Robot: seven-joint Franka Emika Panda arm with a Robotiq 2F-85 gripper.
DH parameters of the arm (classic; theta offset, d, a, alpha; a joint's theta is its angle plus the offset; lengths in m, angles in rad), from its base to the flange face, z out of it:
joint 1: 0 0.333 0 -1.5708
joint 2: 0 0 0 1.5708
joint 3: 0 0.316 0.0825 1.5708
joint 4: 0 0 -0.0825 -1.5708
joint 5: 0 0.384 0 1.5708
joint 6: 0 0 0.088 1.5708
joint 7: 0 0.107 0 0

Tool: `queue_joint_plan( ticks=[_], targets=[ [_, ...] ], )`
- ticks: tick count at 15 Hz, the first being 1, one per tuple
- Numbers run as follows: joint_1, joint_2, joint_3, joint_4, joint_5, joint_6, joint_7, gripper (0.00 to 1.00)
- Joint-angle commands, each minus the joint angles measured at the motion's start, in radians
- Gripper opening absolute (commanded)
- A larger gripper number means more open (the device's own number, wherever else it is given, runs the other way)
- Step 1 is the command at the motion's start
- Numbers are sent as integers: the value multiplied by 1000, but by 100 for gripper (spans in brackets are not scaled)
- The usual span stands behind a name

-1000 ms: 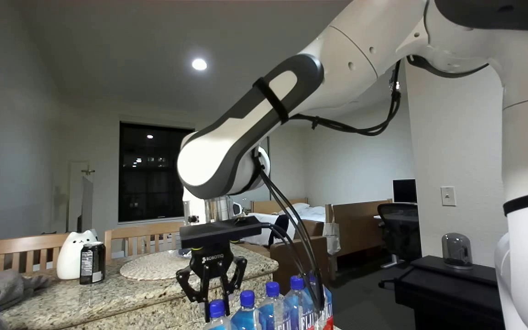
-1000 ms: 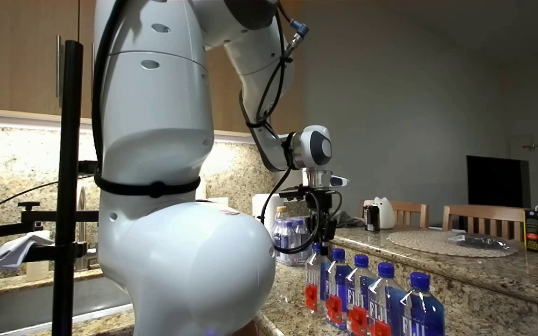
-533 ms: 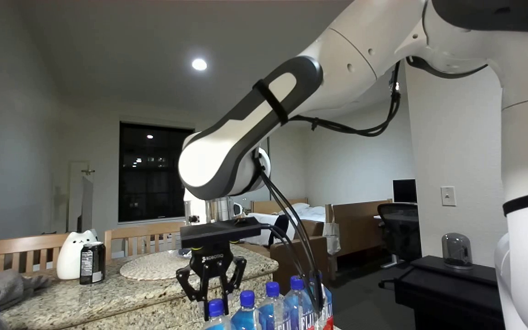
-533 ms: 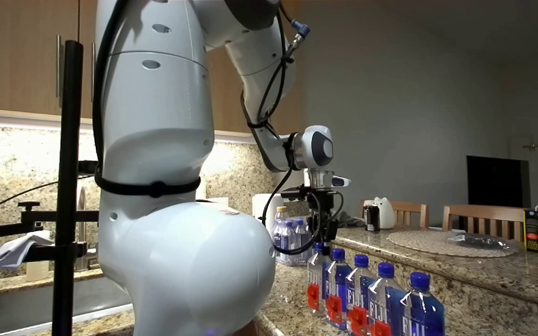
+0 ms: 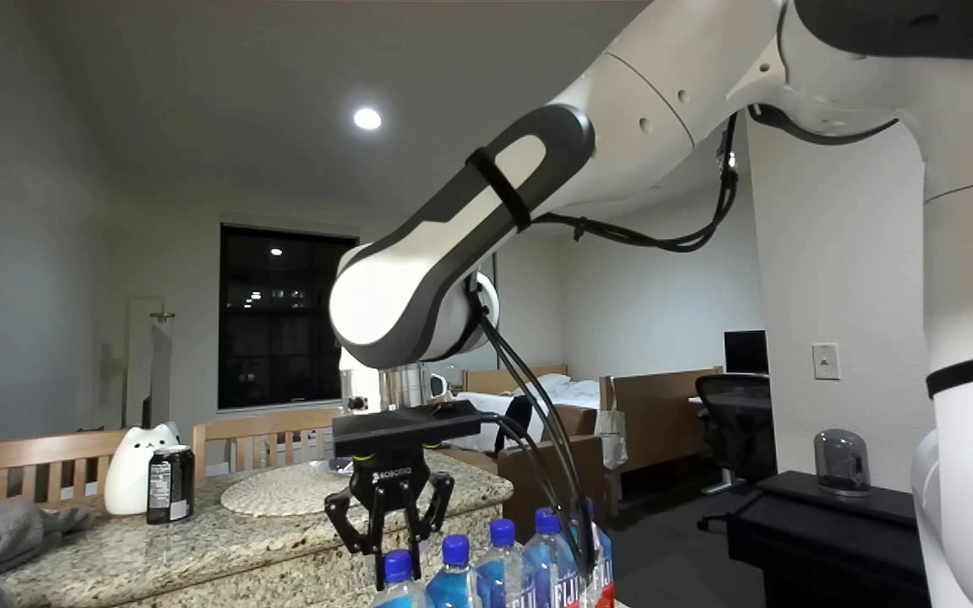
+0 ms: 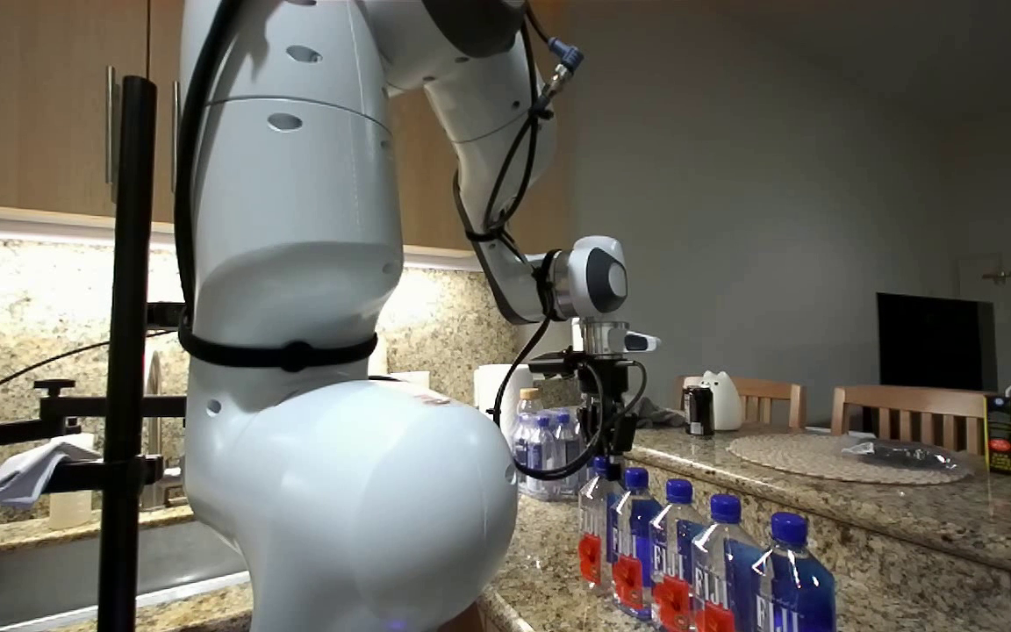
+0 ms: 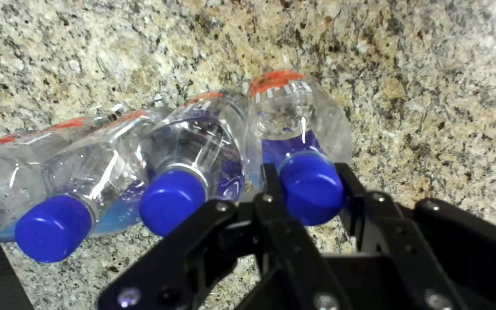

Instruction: Line up the empty water bottles

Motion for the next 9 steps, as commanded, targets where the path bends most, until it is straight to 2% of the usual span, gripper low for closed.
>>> queue_joint_plan(
  ticks=[1, 2, 3, 5, 9],
  targets=[
    [-13, 4, 4, -12, 32, 13, -52, 10],
    [-13, 4, 5, -11, 32, 11, -54, 38],
    [-12, 5, 5, -10, 31, 9, -54, 61],
    [-12, 8, 5, -8, 31, 8, -54, 64],
    [-11, 16, 5, 23, 24, -1, -61, 89]
  ],
)
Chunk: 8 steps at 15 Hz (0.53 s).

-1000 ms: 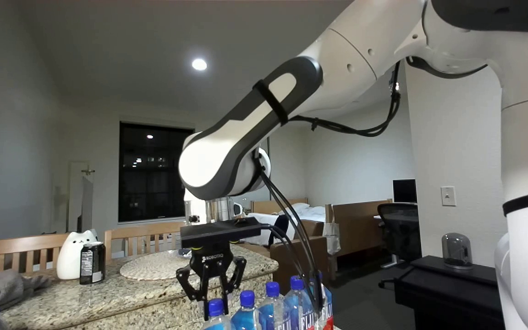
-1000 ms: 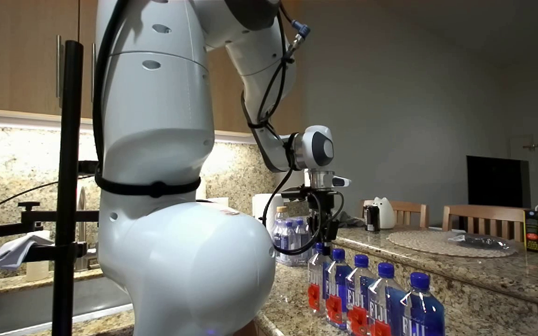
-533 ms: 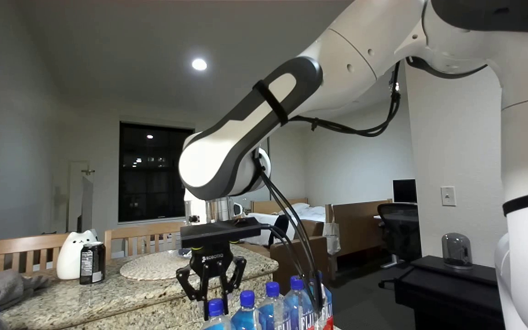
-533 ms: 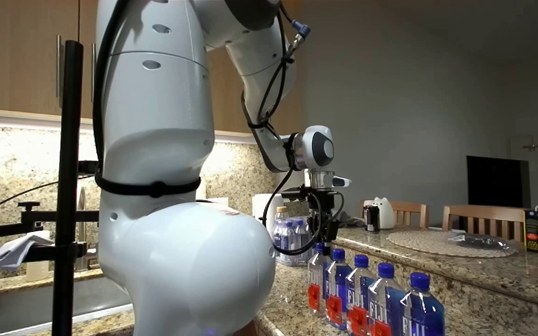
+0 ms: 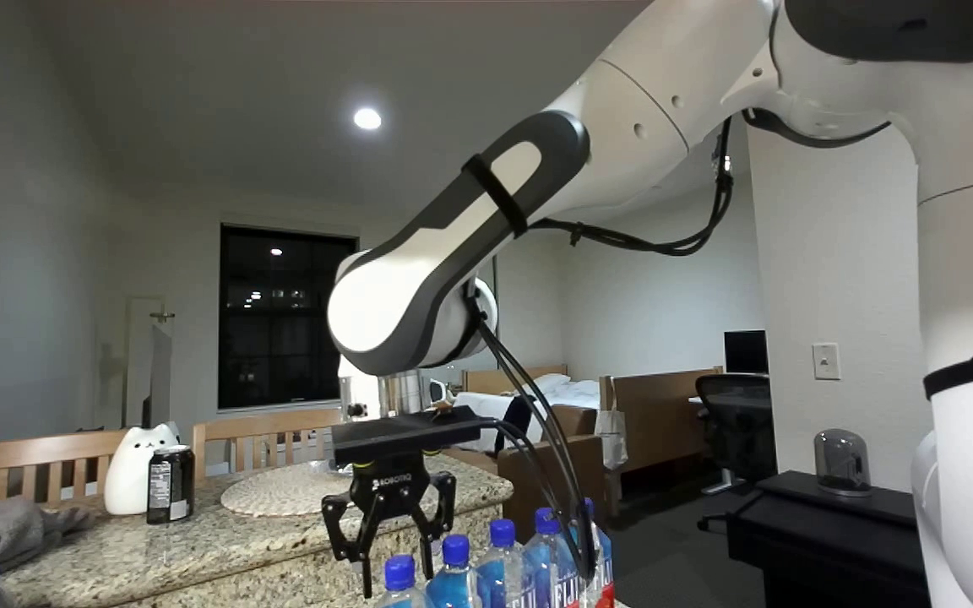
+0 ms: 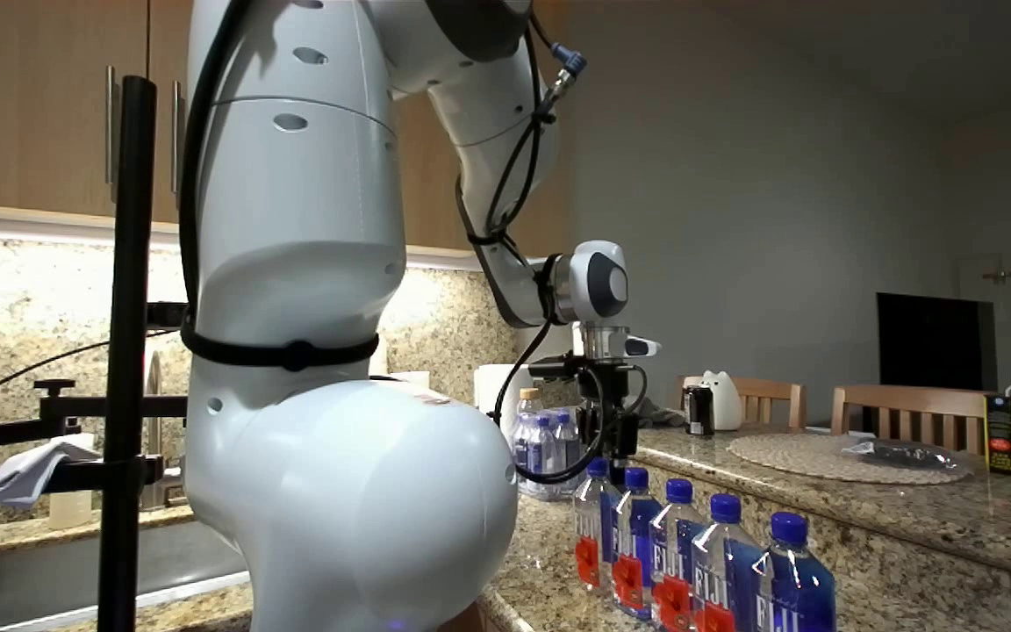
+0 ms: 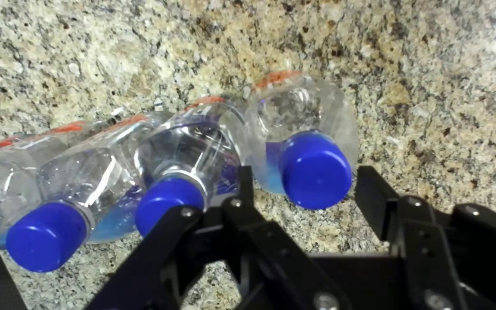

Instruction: Line up the empty water bottles

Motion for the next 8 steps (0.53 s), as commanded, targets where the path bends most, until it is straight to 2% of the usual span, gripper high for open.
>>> queue_joint_plan(
  ticks=[1, 3, 8],
  targets=[
    [-11, -2, 6, 43, 16, -3, -55, 95],
    [-13, -22, 6, 106, -1, 1, -58, 100],
    [-24, -64, 1, 282, -18, -19, -68, 100]
  ],
)
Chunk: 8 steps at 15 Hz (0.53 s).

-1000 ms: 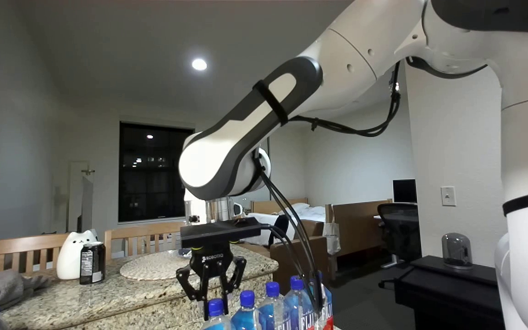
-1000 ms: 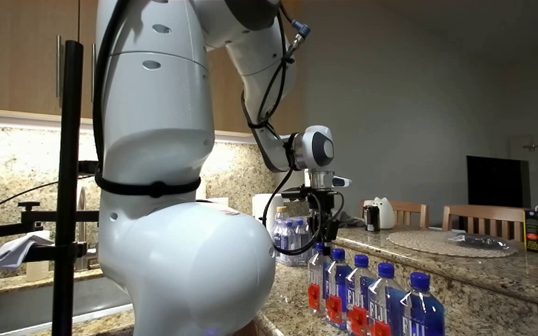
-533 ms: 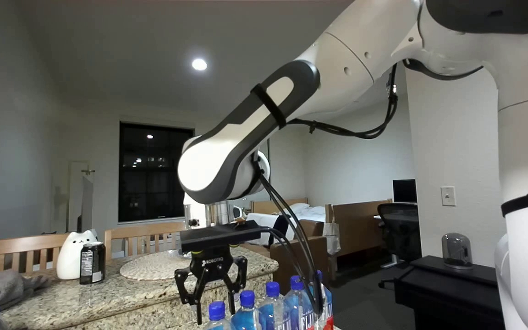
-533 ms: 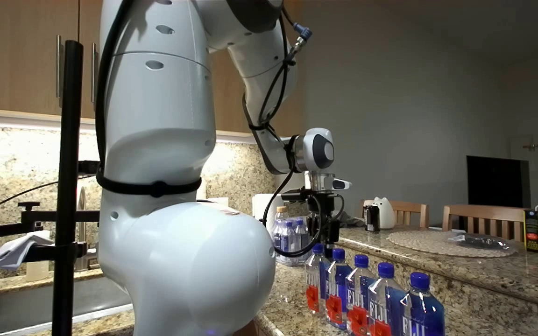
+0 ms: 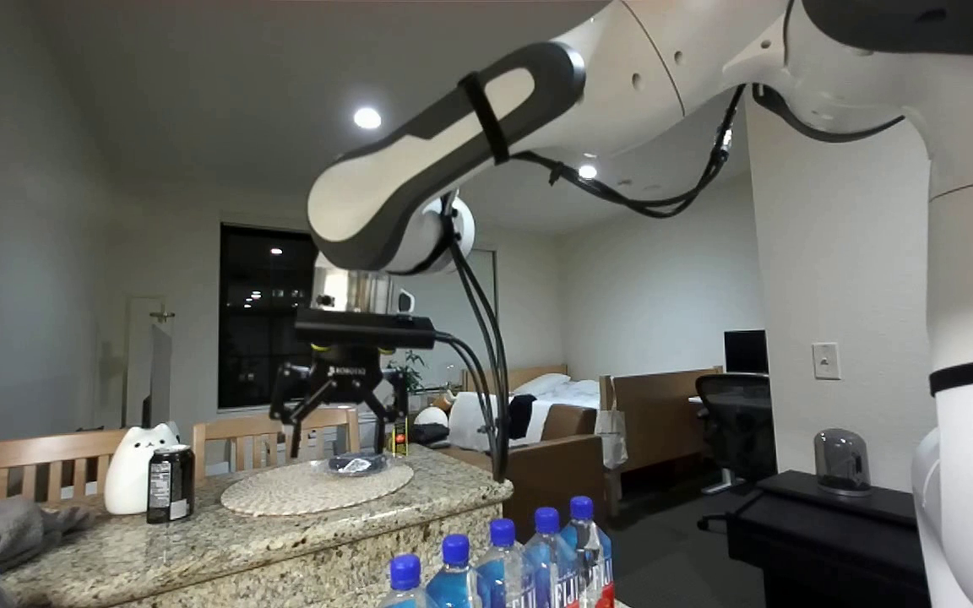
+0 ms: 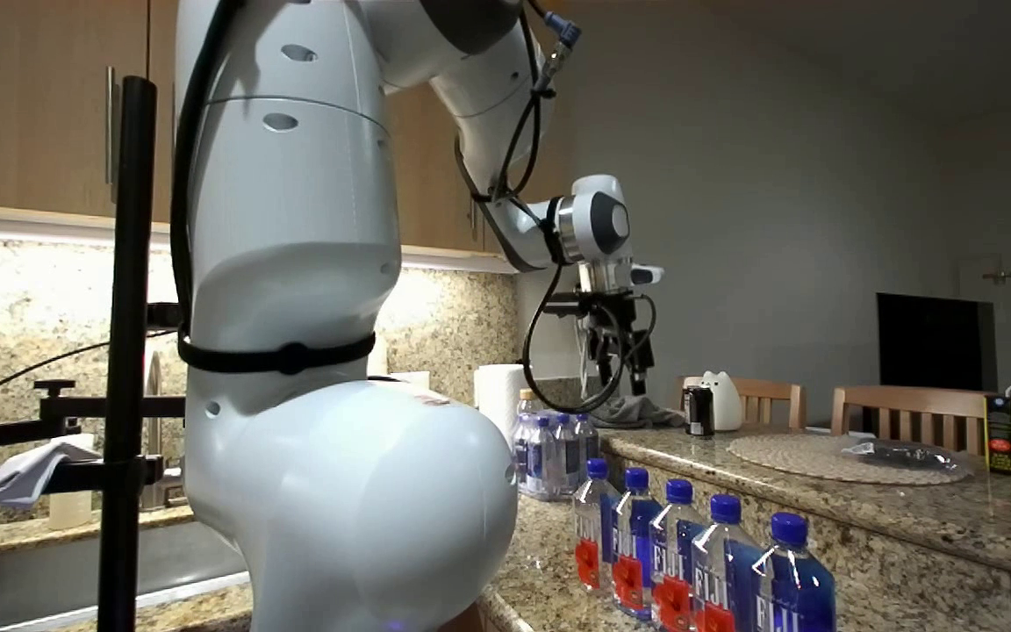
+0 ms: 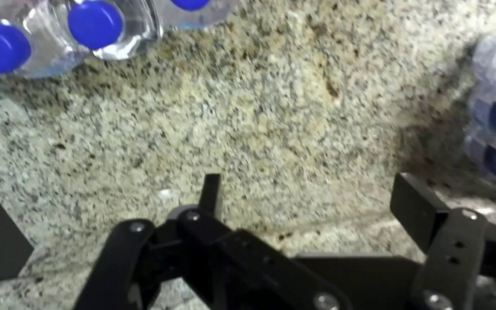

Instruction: Line up the empty water bottles

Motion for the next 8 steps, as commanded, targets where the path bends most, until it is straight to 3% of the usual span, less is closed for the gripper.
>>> queue_joint_plan(
  ticks=[1, 8],
  targets=[
    [-28, -48, 0, 74, -5, -73, -55, 100],
    [-83, -147, -42, 55, -4, -480, -187, 100]
  ],
)
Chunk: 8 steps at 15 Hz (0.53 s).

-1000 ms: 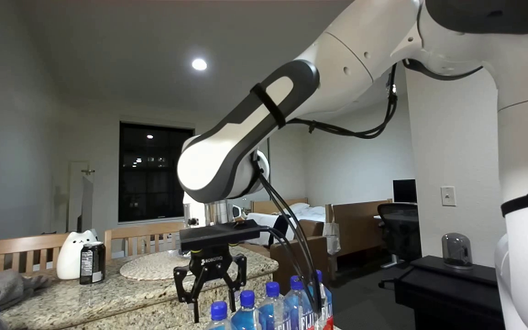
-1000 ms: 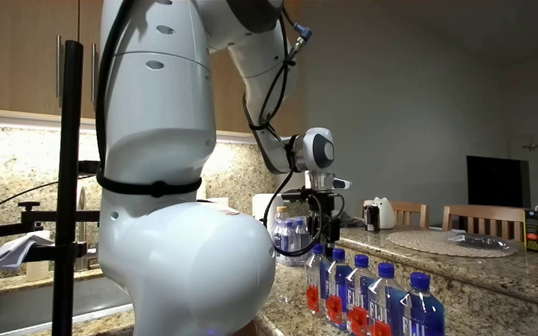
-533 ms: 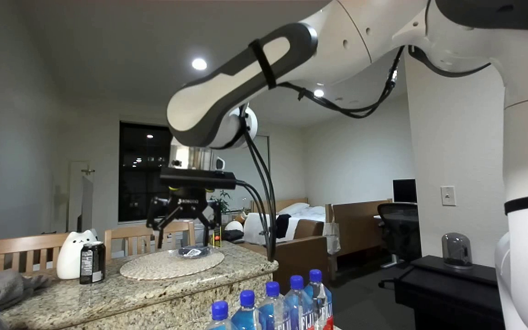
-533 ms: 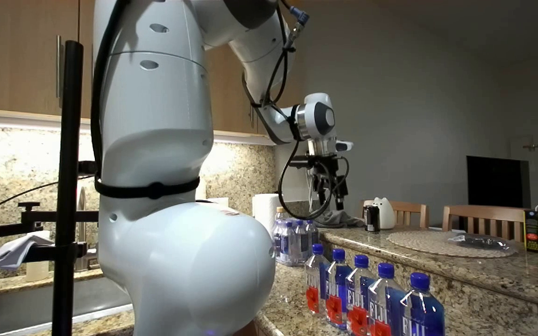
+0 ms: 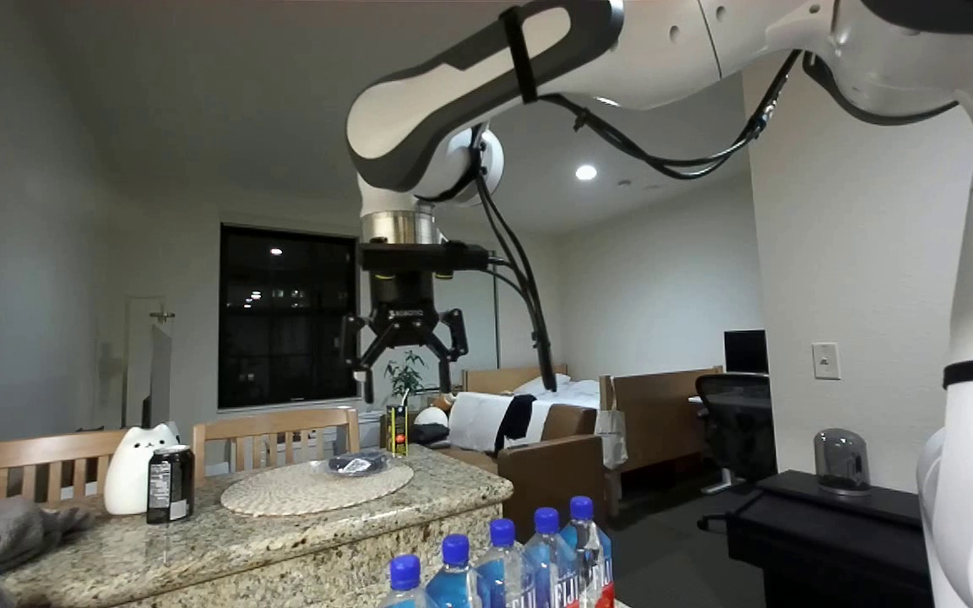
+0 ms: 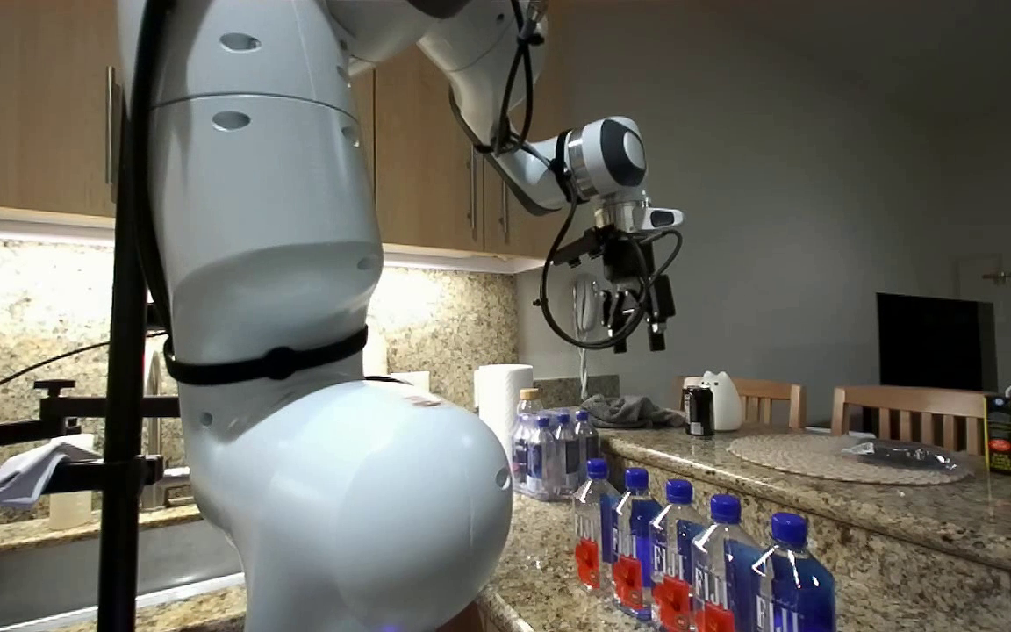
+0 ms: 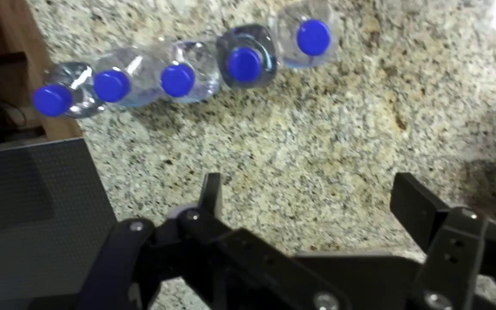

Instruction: Line up the empty water bottles

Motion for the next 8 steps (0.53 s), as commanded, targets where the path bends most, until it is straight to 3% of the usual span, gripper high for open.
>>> queue_joint_plan(
  ticks=[1, 5, 6, 8],
  targets=[
    [-31, -63, -17, -65, 8, -106, -118, 100],
    [-45, -96, -33, -131, 11, -87, -221, 100],
    [-48, -49, -16, -75, 4, -102, -162, 100],
    [-50, -59, -20, -96, 5, -101, -183, 100]
  ],
)
